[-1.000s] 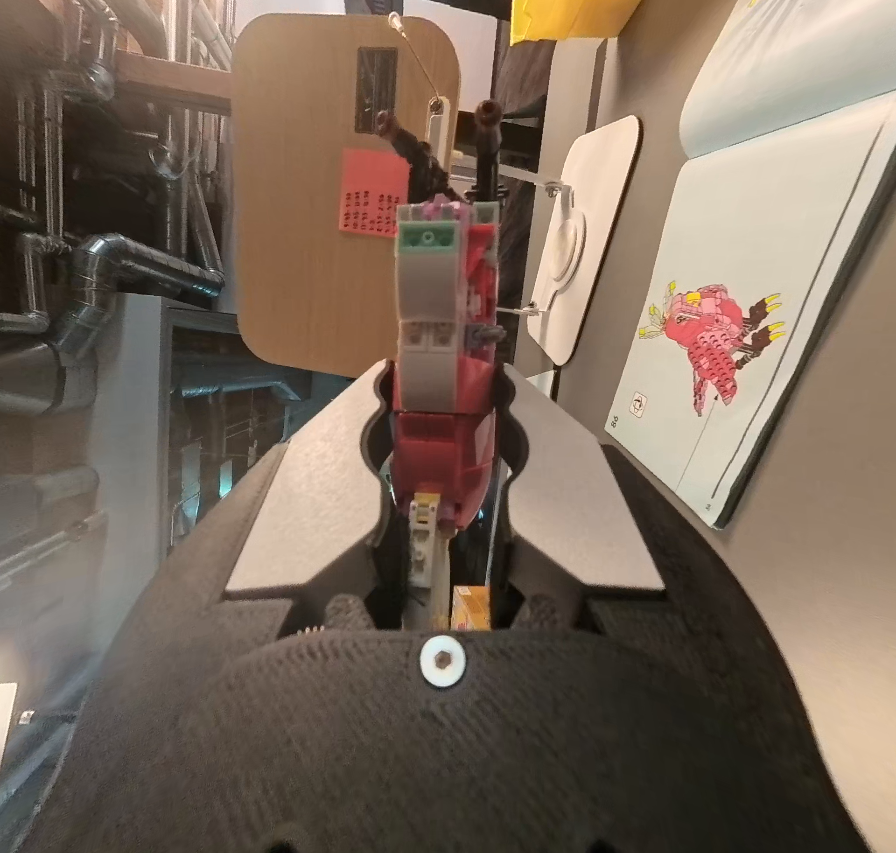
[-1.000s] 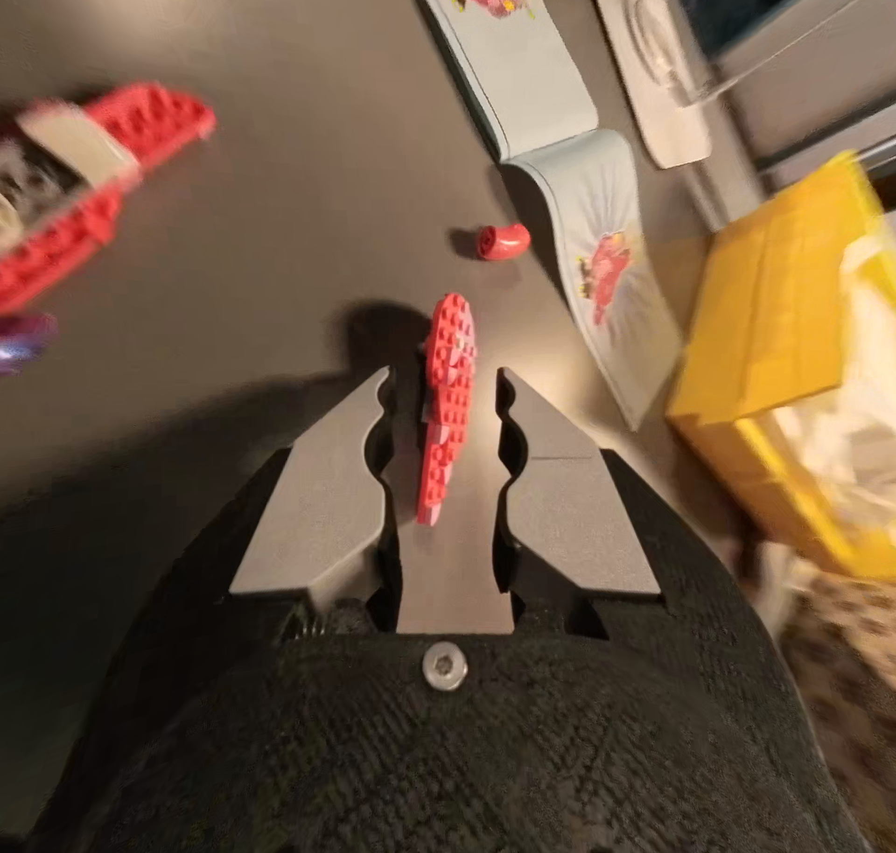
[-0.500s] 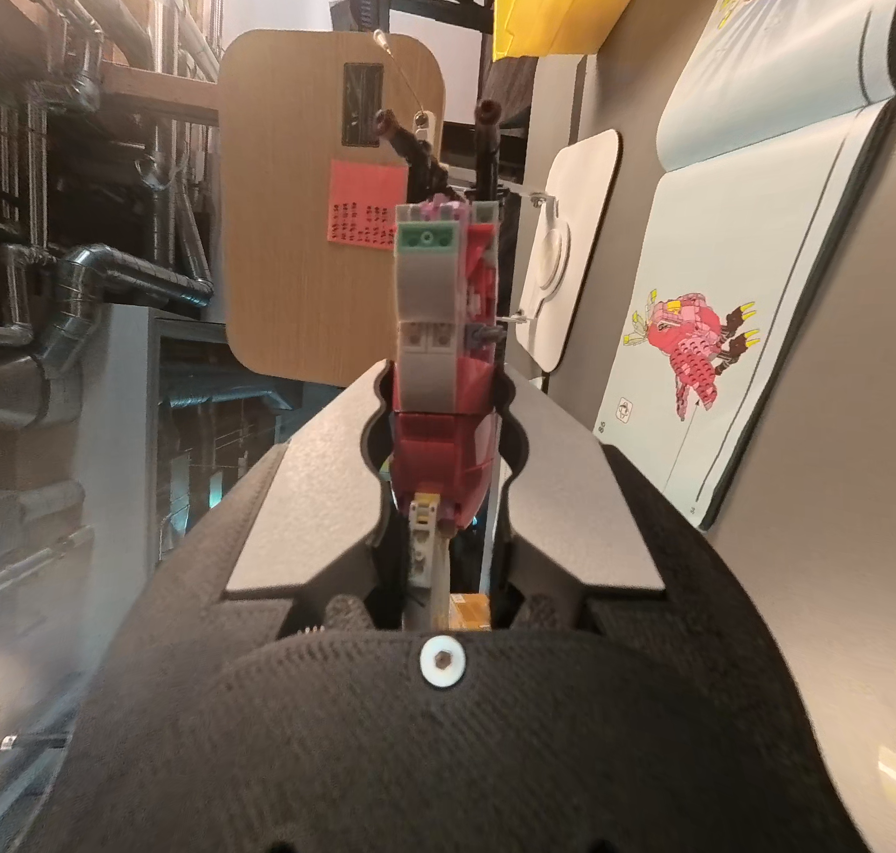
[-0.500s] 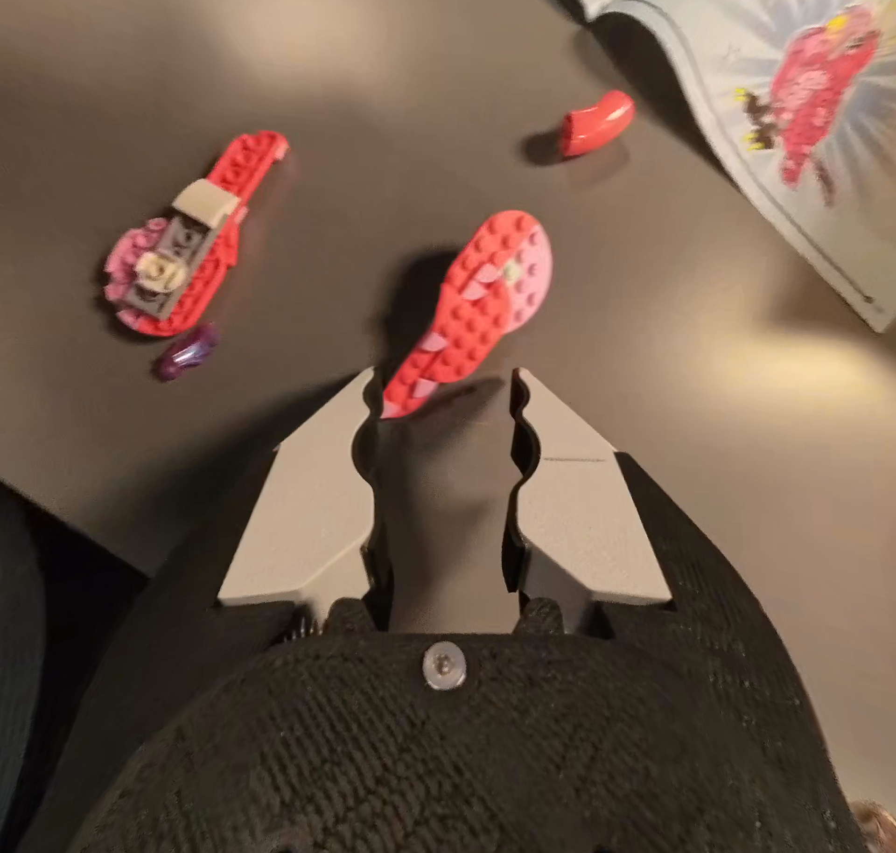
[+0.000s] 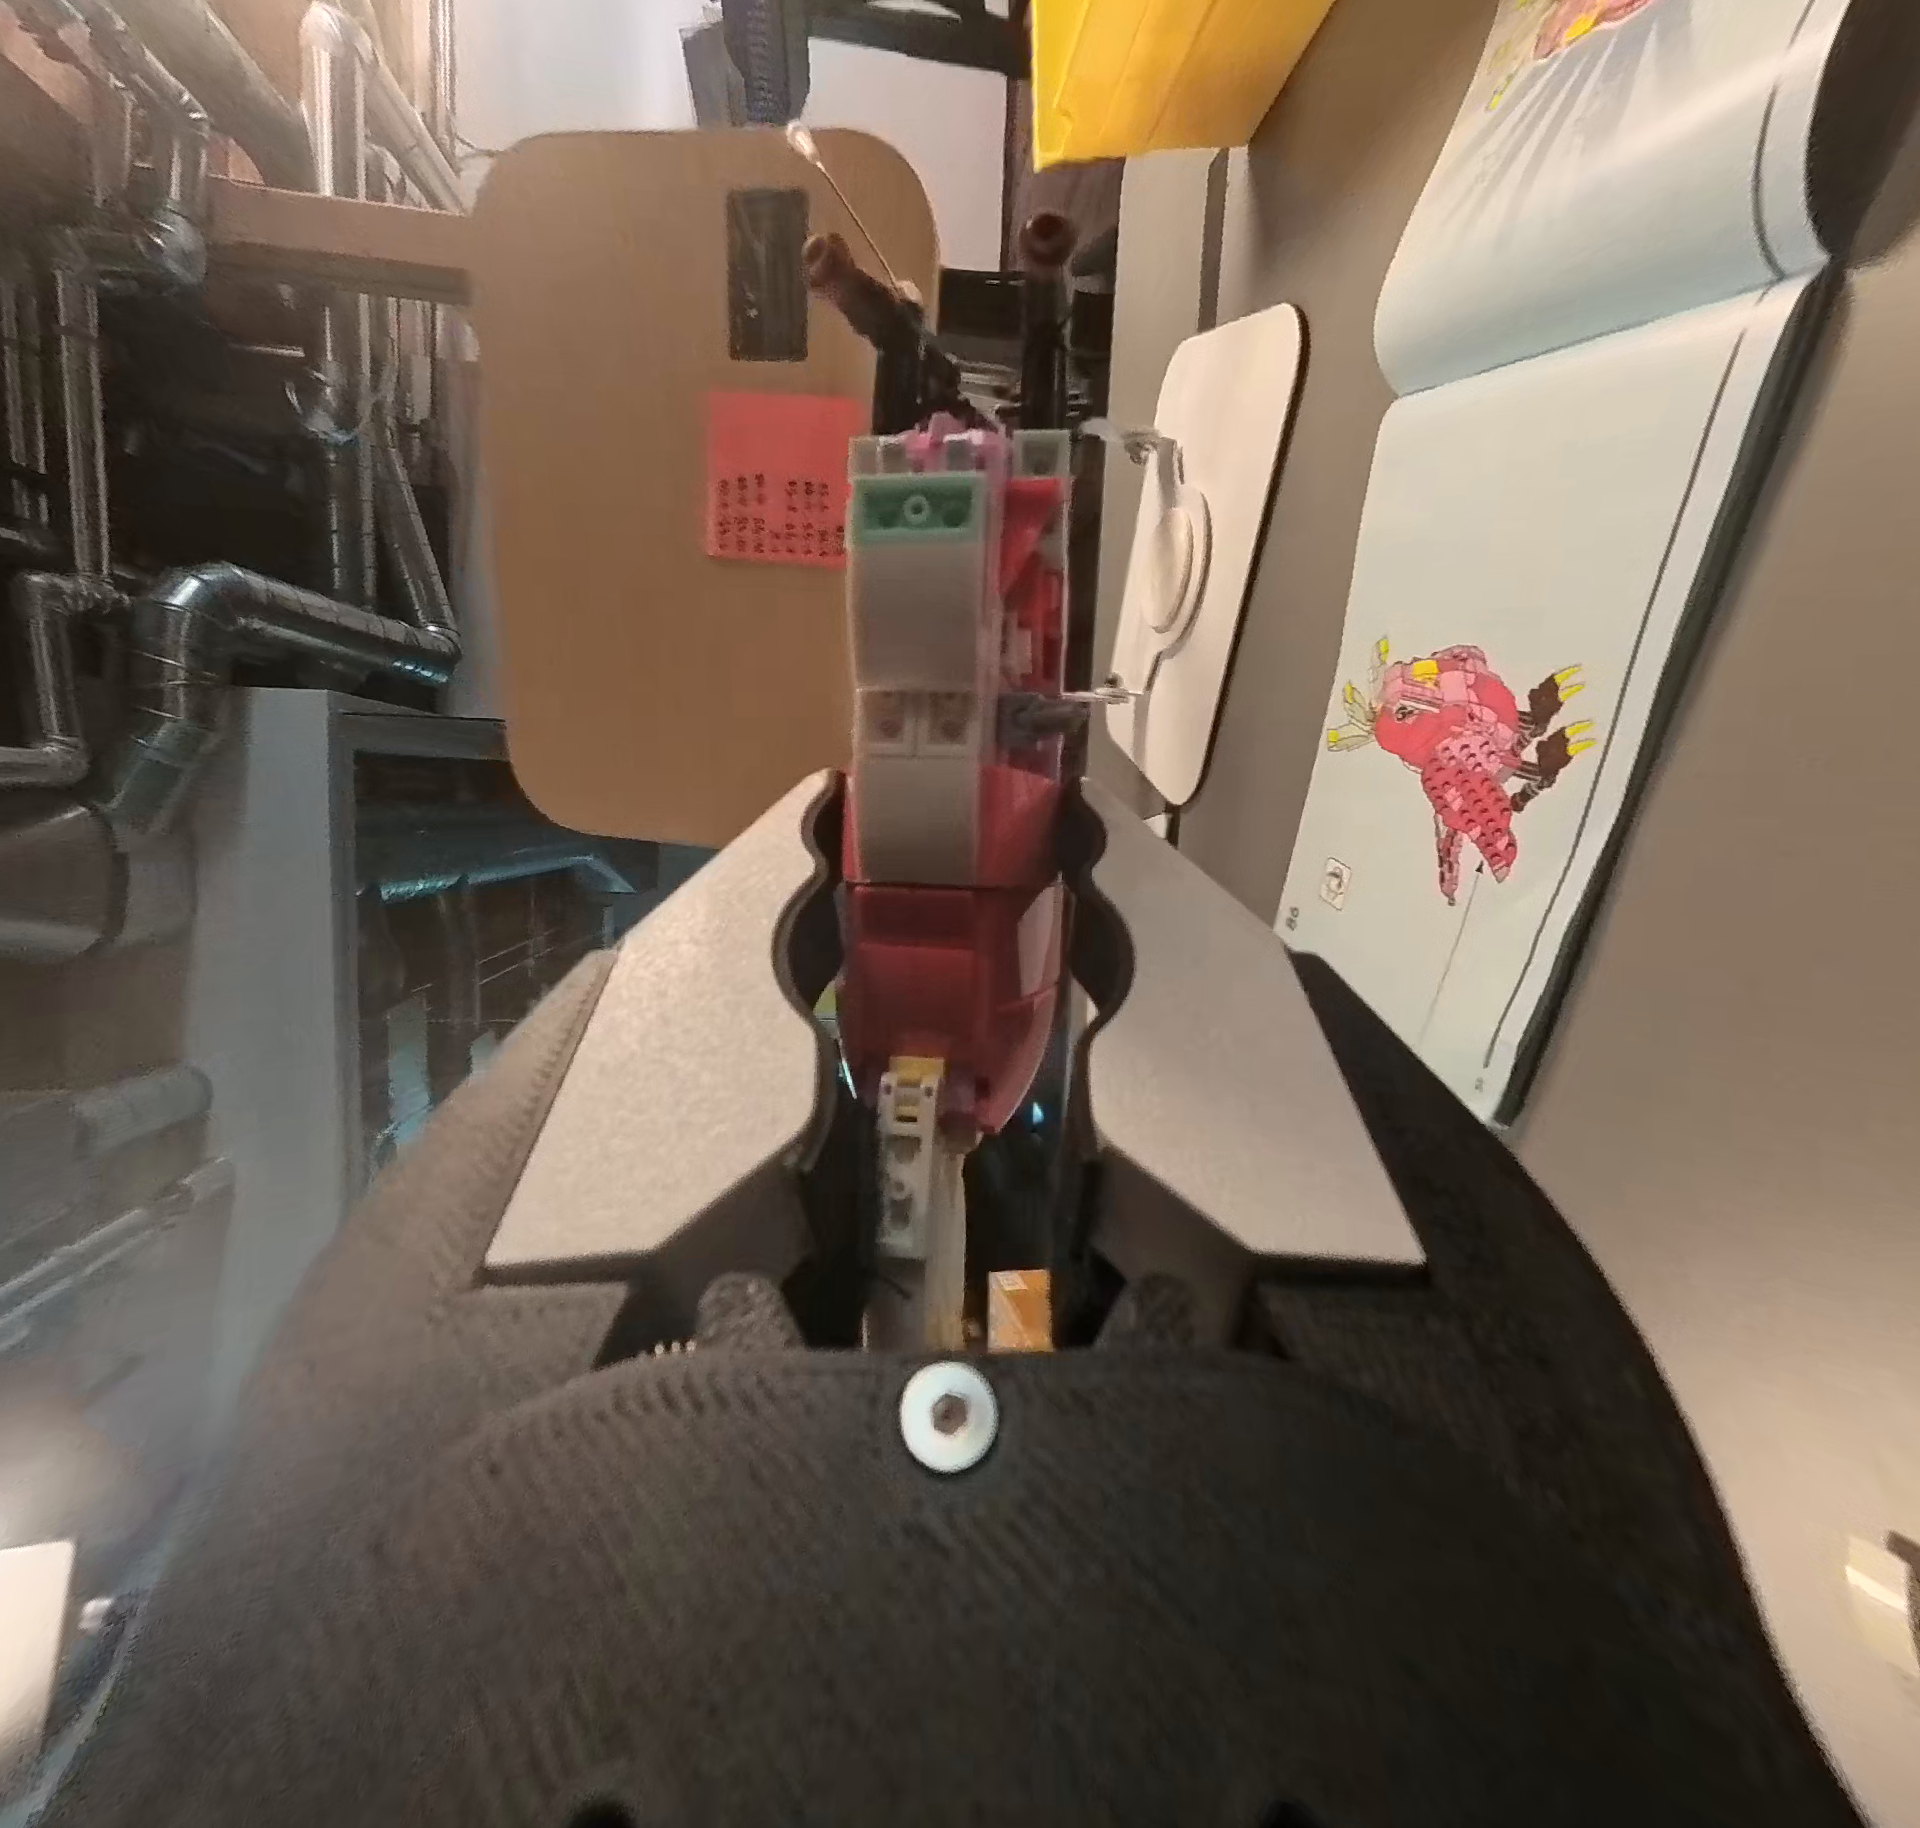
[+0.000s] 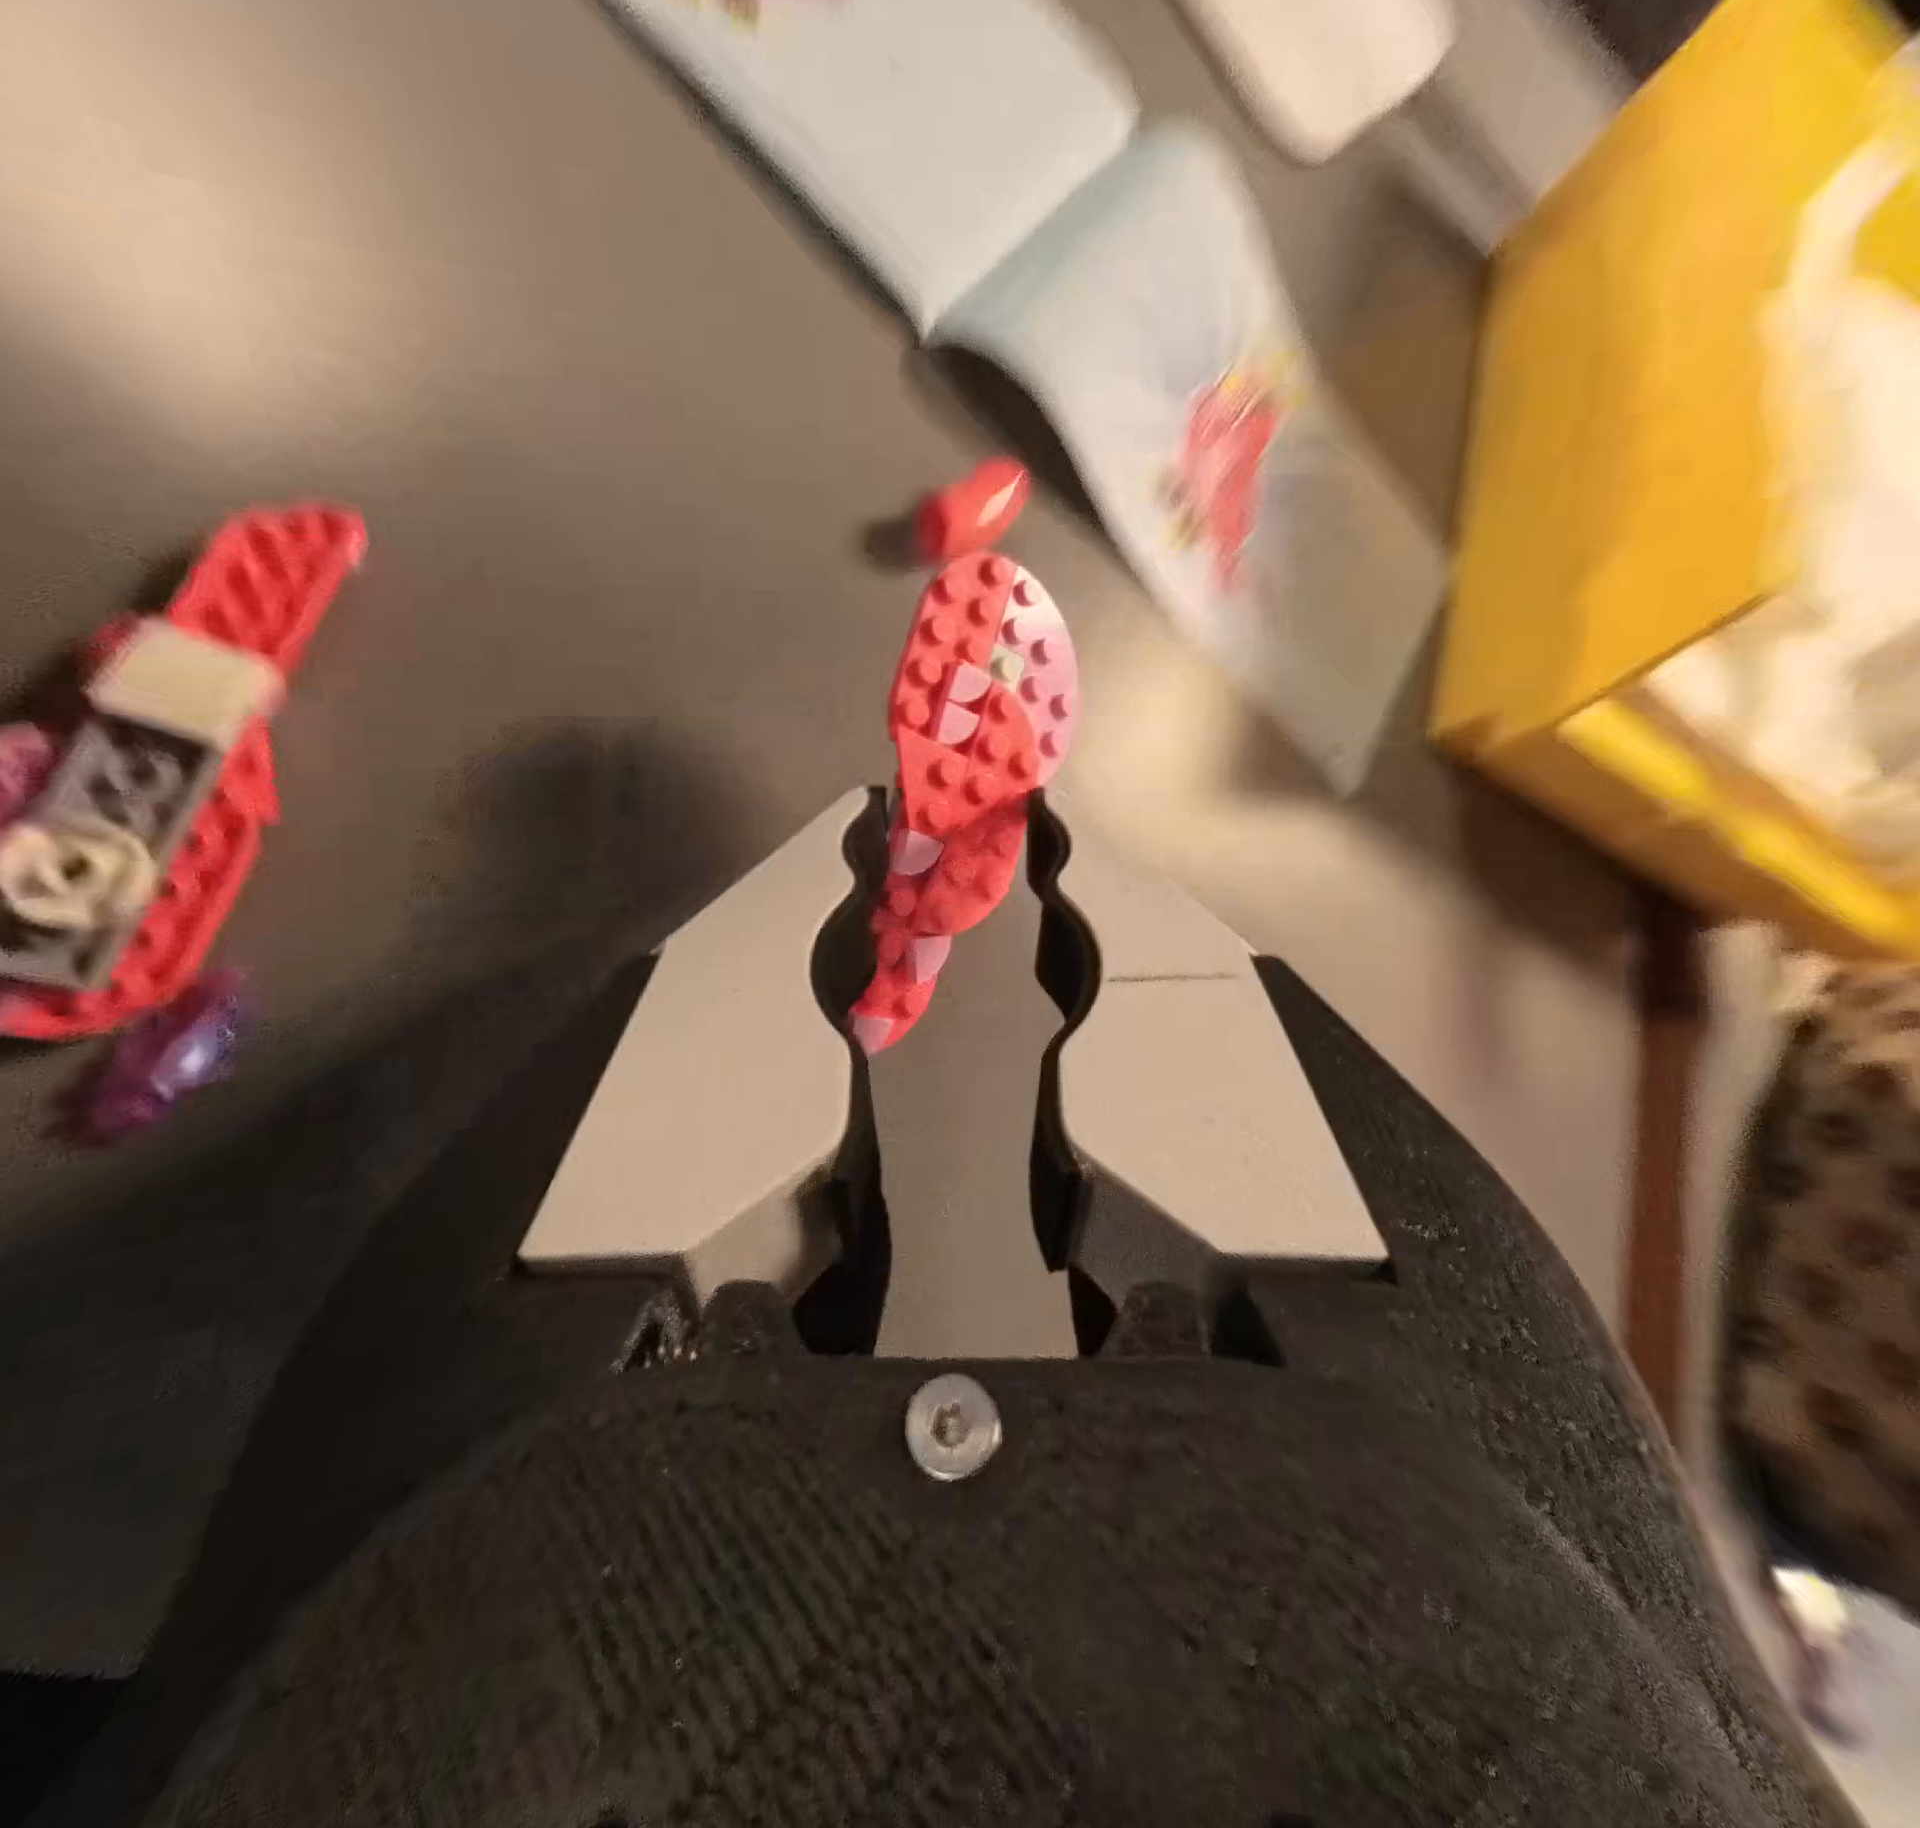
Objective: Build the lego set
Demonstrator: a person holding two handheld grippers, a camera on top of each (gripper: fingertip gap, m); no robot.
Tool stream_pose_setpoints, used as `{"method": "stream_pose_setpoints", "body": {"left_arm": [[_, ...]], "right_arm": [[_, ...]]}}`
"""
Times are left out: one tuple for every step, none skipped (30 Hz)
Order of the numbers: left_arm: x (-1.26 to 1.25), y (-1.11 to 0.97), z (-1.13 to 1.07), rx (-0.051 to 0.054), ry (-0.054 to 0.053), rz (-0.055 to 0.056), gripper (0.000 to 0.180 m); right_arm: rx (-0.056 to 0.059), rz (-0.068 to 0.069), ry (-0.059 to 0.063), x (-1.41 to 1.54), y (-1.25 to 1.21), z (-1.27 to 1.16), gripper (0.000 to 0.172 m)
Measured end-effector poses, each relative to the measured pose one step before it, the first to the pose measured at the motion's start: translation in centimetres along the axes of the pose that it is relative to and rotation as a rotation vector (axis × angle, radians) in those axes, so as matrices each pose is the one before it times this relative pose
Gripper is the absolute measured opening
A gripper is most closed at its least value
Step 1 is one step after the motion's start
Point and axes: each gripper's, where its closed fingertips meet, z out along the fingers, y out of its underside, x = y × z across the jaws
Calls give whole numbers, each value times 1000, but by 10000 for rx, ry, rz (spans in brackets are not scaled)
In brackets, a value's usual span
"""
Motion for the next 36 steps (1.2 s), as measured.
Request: {"method": "stream_pose_setpoints", "body": {"left_arm": [[-325, -374, -260, 21, -107, 66, 40], [-290, -442, -305, 48, -70, 81, 40], [-253, -533, -339, 111, -45, 83, 40], [-251, -574, -362, 152, -35, 53, 40], [-304, -514, -372, 125, -54, 39, 40], [-340, -434, -368, 89, -74, 40, 40], [-379, -380, -347, 87, -94, 13, 40], [-360, -304, -331, 83, -72, -13, 40], [-333, -209, -280, 46, -59, -11, 40], [-316, -94, -235, 5, -71, 2, 40], [-306, -49, -202, 3, -87, 19, 40], [-250, 4, -159, 2, -70, 22, 40], [-205, 39, -98, -10, -60, 14, 40], [-157, 56, -64, -22, -54, 15, 40], [-118, 77, -24, -16, -38, 2, 40], [-43, 62, -7, -9, -13, -11, 40], [-20, 49, 6, -10, -16, 8, 40], [-35, 34, 14, 1, -36, 17, 40], [16, -13, 18, 12, -6, 7, 40], [66, -32, 13, 16, 29, -7, 40], [30, -47, 5, 12, 6, 1, 40], [-20, -61, -21, 18, -27, 6, 40], [-41, -83, -25, 22, -24, -28, 40], [-68, -95, -20, 28, -19, -65, 40], [-59, -58, -32, 16, -11, -49, 40], [-40, -56, -38, 30, -16, -3, 40], [1, 2, -9, 4, 8, -1, 40], [26, 11, 8, 1, 10, -5, 40], [0, -7, 17, 13, 0, -15, 40], [-7, 13, -7, 17, -4, -17, 40], [-20, 8, 5, 20, -1, -22, 40], [0, 58, 3, -11, 7, -7, 40], [-36, 54, 8, -26, -24, 16, 40], [-15, 42, 14, -18, -12, 10, 40], [31, 5, 17, -7, 14, 0, 40], [24, 1, 8, -5, 6, 6, 40]], "right_arm": [[661, -223, 391, 933, -2568, -1381, 24], [770, -229, 331, 978, -2979, -1427, 24], [761, -306, 202, 878, -3118, -1272, 24], [620, -400, 106, 777, -2908, -990, 24], [429, -451, 42, 710, -2519, -671, 24], [250, -464, -142, 417, -2054, -364, 24], [59, -417, -405, -56, -1553, -98, 24], [-120, -332, -497, -298, -1045, 103, 24], [-256, -306, -342, -122, -622, 221, 25], [-325, -347, -109, 140, -339, 234, 25], [-341, -335, 10, 247, -184, 215, 25], [-342, -224, -80, 80, -89, 204, 25], [-295, -45, -282, -217, -65, 192, 25], [-234, 126, -450, -432, -76, 185, 25], [-155, 222, -470, -441, -123, 172, 24], [-90, 246, -332, -218, -159, 148, 24], [-44, 216, -166, 17, -189, 120, 24], [-6, 189, -55, 164, -216, 81, 24], [-2, 169, -27, 182, -213, 58, 24], [1, 141, -23, 179, -194, 46, 24], [-7, 122, -16, 160, -169, 39, 24], [-24, 103, -79, 23, -108, 51, 25], [-46, 98, -200, -196, -60, 78, 24], [-81, 103, -243, -292, 28, 79, 24], [-101, 43, -129, -161, 80, 95, 25], [-68, -50, 24, 20, 48, 68, 25], [-58, -90, 68, 44, 34, 28, 25], [-79, -103, 36, -43, 38, 9, 25], [-90, -135, 10, -105, 48, -4, 25], [-102, -152, 40, -73, 77, 1, 25], [-100, -139, 83, 18, 87, 3, 25], [-69, -90, 104, 79, 55, 7, 25], [-30, -40, 117, 128, 13, 18, 24], [-39, -27, 119, 141, 32, 21, 24], [-65, -43, 104, 132, 71, 16, 25], [-55, -43, 70, 59, 52, 5, 25]]}}
